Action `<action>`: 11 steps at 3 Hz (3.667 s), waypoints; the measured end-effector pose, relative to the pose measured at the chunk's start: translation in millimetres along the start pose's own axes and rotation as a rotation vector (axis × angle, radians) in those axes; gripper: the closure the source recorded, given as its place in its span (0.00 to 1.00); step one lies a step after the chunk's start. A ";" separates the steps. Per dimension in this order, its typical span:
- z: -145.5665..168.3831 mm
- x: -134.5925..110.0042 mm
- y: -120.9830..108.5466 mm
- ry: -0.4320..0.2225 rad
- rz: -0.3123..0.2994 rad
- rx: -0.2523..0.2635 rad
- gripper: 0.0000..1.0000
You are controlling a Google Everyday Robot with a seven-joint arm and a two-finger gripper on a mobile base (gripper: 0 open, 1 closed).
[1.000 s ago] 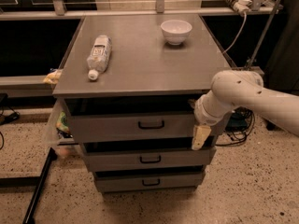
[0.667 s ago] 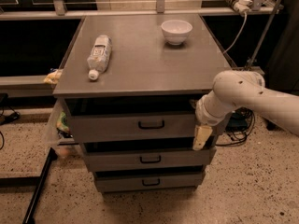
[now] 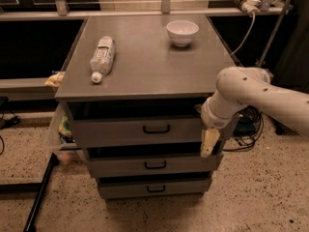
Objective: Open top drawer
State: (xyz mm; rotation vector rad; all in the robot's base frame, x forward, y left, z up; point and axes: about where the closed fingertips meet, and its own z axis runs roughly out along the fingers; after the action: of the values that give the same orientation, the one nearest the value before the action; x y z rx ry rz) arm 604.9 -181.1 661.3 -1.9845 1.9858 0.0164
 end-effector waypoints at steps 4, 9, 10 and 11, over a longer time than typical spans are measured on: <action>-10.4 21.0 31.7 0.034 0.037 -0.183 0.00; -69.0 36.3 102.3 0.017 0.101 -0.375 0.00; -80.2 42.0 128.7 0.017 0.141 -0.453 0.00; -104.6 42.0 145.1 0.028 0.171 -0.460 0.00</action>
Offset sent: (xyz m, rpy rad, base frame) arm -0.0245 -0.0203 -0.0031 -0.0309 0.1585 -0.0137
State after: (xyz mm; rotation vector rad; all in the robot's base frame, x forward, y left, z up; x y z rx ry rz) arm 441.2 -242.9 717.6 -2.0674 2.3250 0.5325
